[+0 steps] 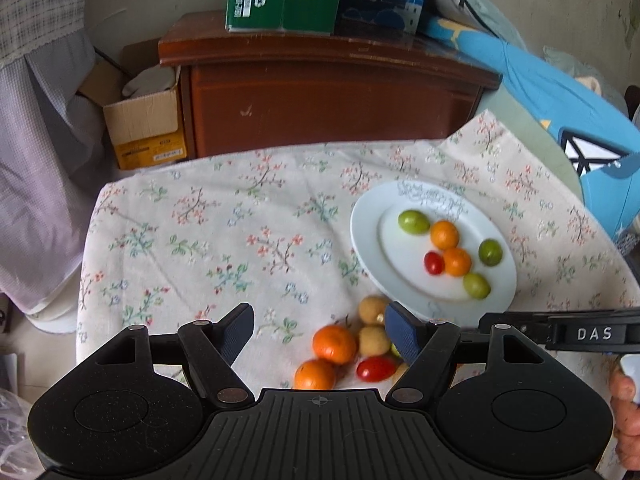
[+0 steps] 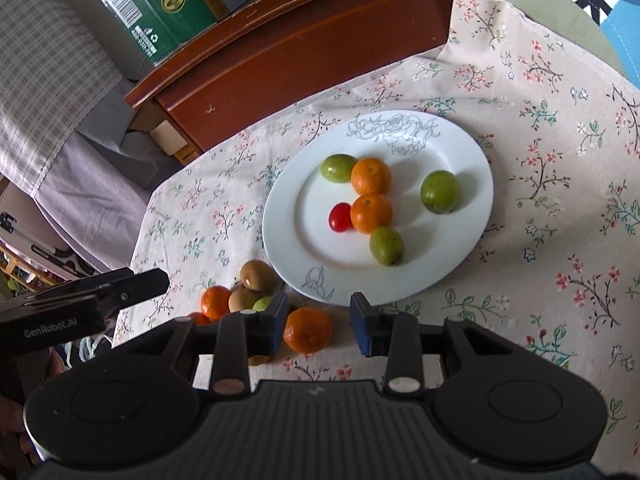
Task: Organize fruits
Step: 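Move both open tools back toward the tangerines in the cluster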
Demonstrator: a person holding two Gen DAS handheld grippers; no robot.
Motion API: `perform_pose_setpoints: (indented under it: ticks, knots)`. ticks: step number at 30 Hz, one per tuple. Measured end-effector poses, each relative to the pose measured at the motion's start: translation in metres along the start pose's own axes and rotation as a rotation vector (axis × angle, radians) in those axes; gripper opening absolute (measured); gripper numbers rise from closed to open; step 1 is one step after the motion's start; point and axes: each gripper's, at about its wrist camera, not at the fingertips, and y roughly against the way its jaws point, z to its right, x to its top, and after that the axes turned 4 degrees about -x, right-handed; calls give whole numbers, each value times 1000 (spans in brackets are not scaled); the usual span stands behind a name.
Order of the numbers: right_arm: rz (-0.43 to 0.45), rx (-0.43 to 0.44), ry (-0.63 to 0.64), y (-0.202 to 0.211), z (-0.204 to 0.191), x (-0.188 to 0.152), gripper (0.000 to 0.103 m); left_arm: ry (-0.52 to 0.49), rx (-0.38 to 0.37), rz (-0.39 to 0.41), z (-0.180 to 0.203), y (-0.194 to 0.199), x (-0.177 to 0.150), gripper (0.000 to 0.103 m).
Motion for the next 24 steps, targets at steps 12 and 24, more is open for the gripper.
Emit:
perform_pose_setpoints:
  ticks: [12,24]
  knots:
    - [-60,7,61,-12,-12,-15,37,-20,8,-49,-9,-6,-17,73]
    - [-63,-16,108,-23,-18,-18,37,-129,16,-87,-2,-20,-38,73]
